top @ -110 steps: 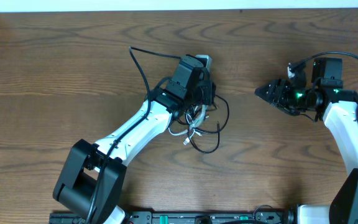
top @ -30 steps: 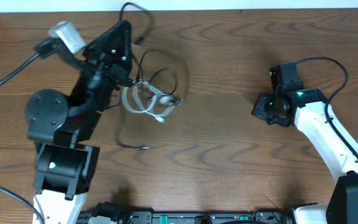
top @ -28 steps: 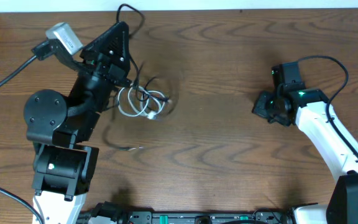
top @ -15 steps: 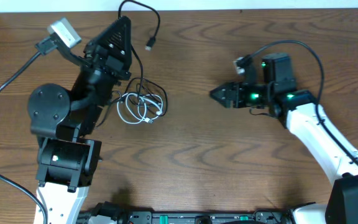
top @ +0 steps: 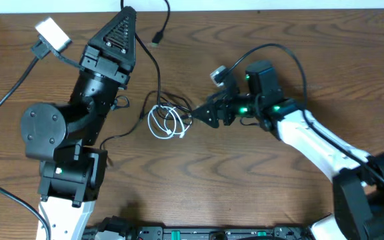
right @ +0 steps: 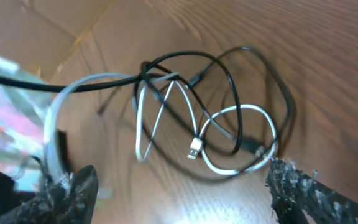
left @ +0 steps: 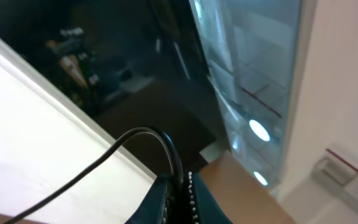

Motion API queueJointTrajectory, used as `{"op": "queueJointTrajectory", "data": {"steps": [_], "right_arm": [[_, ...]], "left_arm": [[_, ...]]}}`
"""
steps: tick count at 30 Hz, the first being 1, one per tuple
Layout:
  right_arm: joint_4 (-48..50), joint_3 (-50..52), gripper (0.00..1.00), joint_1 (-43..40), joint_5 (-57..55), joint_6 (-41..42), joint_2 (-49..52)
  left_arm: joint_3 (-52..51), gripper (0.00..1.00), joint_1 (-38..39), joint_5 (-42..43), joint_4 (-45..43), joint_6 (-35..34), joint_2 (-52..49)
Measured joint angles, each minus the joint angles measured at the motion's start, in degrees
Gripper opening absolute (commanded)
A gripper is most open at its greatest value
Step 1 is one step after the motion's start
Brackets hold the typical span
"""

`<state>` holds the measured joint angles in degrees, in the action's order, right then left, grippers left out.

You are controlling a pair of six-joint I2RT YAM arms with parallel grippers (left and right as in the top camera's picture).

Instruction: Untangle cables

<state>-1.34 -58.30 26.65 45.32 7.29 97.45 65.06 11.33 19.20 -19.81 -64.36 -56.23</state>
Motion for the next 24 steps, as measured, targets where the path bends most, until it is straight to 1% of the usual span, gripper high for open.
{"op": "queueJointTrajectory", "data": {"steps": [2,6,8,13,15,17,19,24], "right_arm": [[1.84,0.00,0.78,1.14,-0.46,-1.25,1.75],[6.40,0.00,0.62,2.95,-0.74,-2.71,5.09],[7.98,0.00,0.58,3.74,-0.63,-3.13,6.49],[12.09,0.02,0.57,6.56,-0.83,-3.54,10.36],[15.93,0.04,0.53,7.43,-1.25,-3.61,11.82],[19.80,0.07,0.35,8.15,-2.10,-3.93,13.16],[21.51,0.09,0.02,8.46,-3.45,-3.82,13.68],[21.77,0.09,0.01,8.57,-8.92,-3.85,13.84]], "left_arm": [[0.00,0.07,-0.02,0.46,-0.07,-1.09,0.22],[0.00,0.08,-0.04,1.14,-0.15,-2.32,0.96],[0.00,0.07,-0.04,1.49,-0.17,-2.73,1.36],[0.00,0.08,-0.04,1.70,-0.17,-3.17,1.92],[0.00,0.08,-0.04,1.77,-0.15,-3.19,1.95],[0.00,0.08,-0.04,1.97,-0.17,-3.19,1.97],[0.00,0.07,-0.04,2.16,-0.15,-3.19,1.97],[0.00,0.07,-0.17,2.80,-0.15,-3.19,1.99]]}}
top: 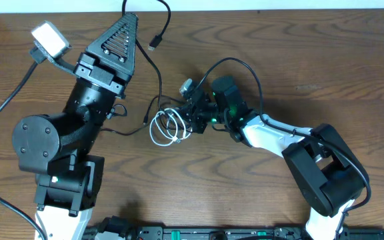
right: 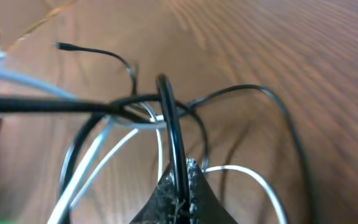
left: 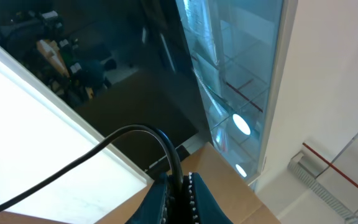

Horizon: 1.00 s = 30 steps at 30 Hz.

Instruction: Untangle cables

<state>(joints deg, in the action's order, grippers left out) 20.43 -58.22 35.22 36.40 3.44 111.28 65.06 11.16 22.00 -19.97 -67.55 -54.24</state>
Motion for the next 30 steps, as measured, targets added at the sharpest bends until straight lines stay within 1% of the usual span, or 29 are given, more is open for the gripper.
{"op": "queueJointTrajectory", "data": {"steps": [4,7,11,14,20,26,30], "right_arm": [[-1.86,0.00,0.01,-0.79,-1.57,0.00,0.00],[-5.92,0.00,0.01,-3.13,-2.73,1.57,-0.02],[-16.96,-0.11,0.01,-9.77,-7.65,7.58,-0.46],[-27.32,-0.04,0.01,-15.96,-11.19,11.08,-2.12],[-44.74,0.17,0.01,-27.71,-18.08,13.84,-9.16],[-55.04,0.13,0.01,-36.46,-26.27,14.19,-15.26],[-59.10,0.13,0.01,-41.53,-29.99,14.16,-16.22]], "left_arm": [[0.00,0.07,-1.46,0.22,0.00,0.00,0.00],[0.00,0.08,-3.34,0.22,0.02,0.00,0.00],[0.00,0.07,-5.97,0.24,0.00,-0.02,0.02],[0.00,0.07,-8.11,0.26,-0.02,-0.02,0.04],[0.00,0.07,-13.14,-0.92,1.57,0.11,0.02],[0.00,0.07,-17.84,-2.05,1.77,1.88,0.02],[0.00,0.08,-20.61,-3.48,1.75,3.10,0.02]]}}
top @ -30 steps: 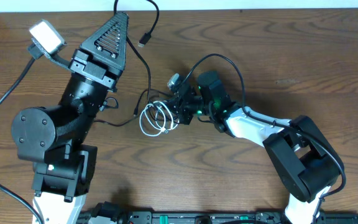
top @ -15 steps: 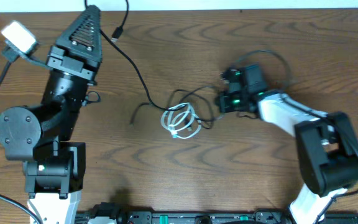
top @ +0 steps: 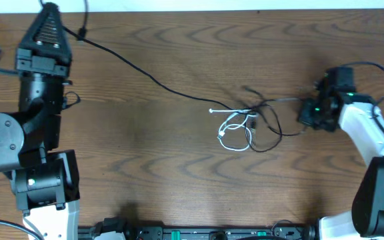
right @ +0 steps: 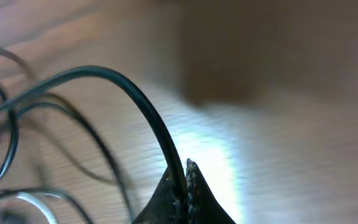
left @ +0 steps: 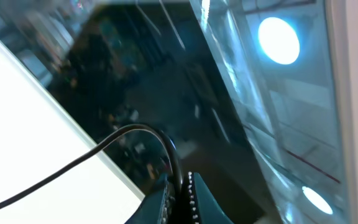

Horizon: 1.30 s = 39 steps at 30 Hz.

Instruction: Untangle cables

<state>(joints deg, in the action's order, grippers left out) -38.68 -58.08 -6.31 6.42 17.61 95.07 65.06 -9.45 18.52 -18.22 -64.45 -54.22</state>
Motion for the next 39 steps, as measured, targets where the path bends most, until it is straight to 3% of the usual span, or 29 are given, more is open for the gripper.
{"op": "queueJointTrajectory", "data": {"steps": [9,12,19,20,21,23,25,30,33,39], "right_arm": [[-2.43,0.02,0.01,-7.34,-0.35,-3.26,0.02],[-3.28,0.00,0.09,-9.05,0.85,-4.20,0.02],[-3.50,-0.50,0.07,-10.58,20.26,-12.66,0.02],[-3.52,-0.76,0.11,-10.23,23.04,-13.70,0.02],[-3.50,-1.05,0.22,-9.77,25.31,-14.51,0.02],[-3.50,-1.79,0.74,-8.39,28.68,-15.85,0.02],[-3.58,-2.43,0.99,-6.82,29.68,-16.68,0.02],[-5.22,-4.28,0.99,-3.13,28.96,-17.68,0.02],[-7.10,-5.75,0.99,-1.60,28.61,-17.90,0.02],[-13.18,-11.65,0.99,-0.24,28.30,-18.21,-0.22]], "left_arm": [[0.00,0.07,-5.79,-0.92,2.82,0.85,0.00],[0.00,0.07,-6.25,-1.07,4.90,2.97,0.00],[0.00,0.07,-5.46,1.97,14.14,11.72,-1.73],[0.00,0.08,-5.01,2.64,15.08,13.09,-2.27],[0.00,0.07,-4.33,3.34,15.87,14.49,-2.89],[0.00,0.07,-2.45,4.61,17.40,17.73,-4.13],[0.00,0.07,-0.17,5.64,18.75,21.05,-4.92],[0.00,0.07,7.58,6.97,20.48,27.02,-5.14],[0.00,0.07,11.47,7.76,17.09,27.15,-5.11],[-0.02,0.08,12.68,8.35,0.79,16.13,-3.93]]}}
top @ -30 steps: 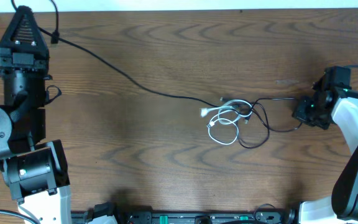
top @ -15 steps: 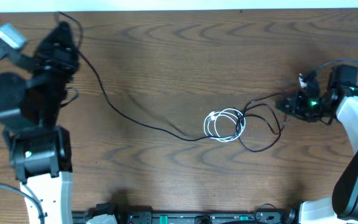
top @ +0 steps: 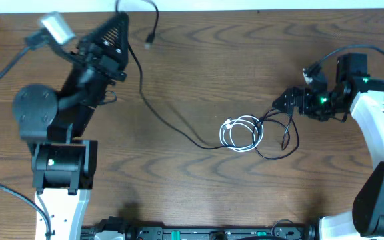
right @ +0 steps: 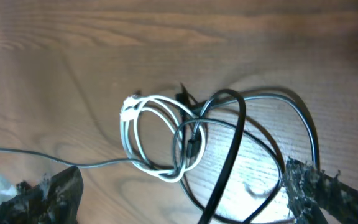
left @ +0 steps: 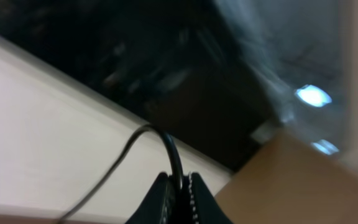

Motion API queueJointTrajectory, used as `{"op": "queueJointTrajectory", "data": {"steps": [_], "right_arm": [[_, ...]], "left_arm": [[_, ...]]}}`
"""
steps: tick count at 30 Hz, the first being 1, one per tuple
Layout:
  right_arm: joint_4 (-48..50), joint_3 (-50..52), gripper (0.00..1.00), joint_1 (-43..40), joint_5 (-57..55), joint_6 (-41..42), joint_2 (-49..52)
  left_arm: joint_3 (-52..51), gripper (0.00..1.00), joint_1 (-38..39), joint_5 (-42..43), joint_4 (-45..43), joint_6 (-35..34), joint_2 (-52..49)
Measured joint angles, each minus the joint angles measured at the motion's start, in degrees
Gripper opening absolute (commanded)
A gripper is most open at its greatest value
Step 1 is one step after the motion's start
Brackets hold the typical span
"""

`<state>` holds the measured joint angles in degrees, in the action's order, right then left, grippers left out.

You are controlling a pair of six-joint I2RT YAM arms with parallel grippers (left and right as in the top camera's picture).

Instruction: Untangle cables

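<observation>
A white cable coil lies right of the table's middle, hooked into loops of black cable. A thin black cable runs slack from the coil up to my left gripper, which is raised at the back left. In the left wrist view that gripper is shut on the black cable. The cable's plug hangs beyond the gripper. My right gripper stands open just right of the coil. In the right wrist view the white coil and a thick black loop lie between its spread fingers.
The wooden table ends at a white back edge along the top. The left arm's body and its own wiring fill the left side. A black rail runs along the front edge.
My right gripper has let go of the black cable and now stands open closer to the coil. My left gripper has moved right from the far back-left corner, and its cable now lies slack.
First my right gripper was open beside the tangle left of centre, the left shut on the black cable. Then the right was shut on a black strand. Later the arms were far apart, the cable taut, the tangle right of centre. Now the right is open.
</observation>
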<state>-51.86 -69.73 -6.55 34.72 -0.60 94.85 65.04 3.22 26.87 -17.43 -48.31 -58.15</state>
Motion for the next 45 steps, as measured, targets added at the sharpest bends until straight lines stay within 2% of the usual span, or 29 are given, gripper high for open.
{"op": "queueJointTrajectory", "data": {"steps": [5,11,15,18,20,23,28,36,38,42,45], "right_arm": [[-4.50,-5.11,0.99,0.00,0.00,-2.01,-2.49],[-4.55,-7.87,0.99,0.00,1.27,-3.28,-9.70],[-4.07,-8.35,0.99,0.66,3.89,-4.15,-13.53],[-4.74,-8.48,0.99,4.02,5.20,-6.67,-14.19],[-5.16,-8.48,0.98,7.43,5.77,-8.94,-13.62],[-5.20,-8.41,0.96,12.57,6.49,-12.09,-12.07],[-2.34,-8.28,0.91,20.85,9.94,-18.64,-6.54],[8.94,-8.17,0.88,33.59,13.18,-22.01,5.57],[11.23,-8.17,0.84,36.13,13.49,-22.34,8.70],[14.40,-8.13,0.70,40.65,13.86,-22.64,14.40],[16.39,-8.04,0.68,43.36,13.99,-22.84,17.22]], "left_arm": [[0.04,0.08,0.00,0.22,-14.19,-11.91,0.87],[0.04,0.07,0.00,0.26,-28.52,-24.85,0.94],[0.04,0.07,0.00,0.46,-30.58,-29.73,1.31],[0.04,0.07,0.00,2.47,-30.42,-30.95,1.38],[0.04,0.07,0.00,4.31,-28.15,-30.47,1.55],[0.17,0.07,0.00,6.56,-18.99,-27.28,1.97],[0.20,0.07,0.00,7.28,-1.46,-16.13,1.33],[0.37,0.07,-0.11,4.42,5.31,-6.32,0.94],[0.52,0.07,-0.57,3.56,7.65,-5.27,0.92],[2.86,0.08,-2.08,2.51,13.75,-2.49,0.48],[6.40,0.08,-2.84,1.88,18.95,0.28,-0.26]]}}
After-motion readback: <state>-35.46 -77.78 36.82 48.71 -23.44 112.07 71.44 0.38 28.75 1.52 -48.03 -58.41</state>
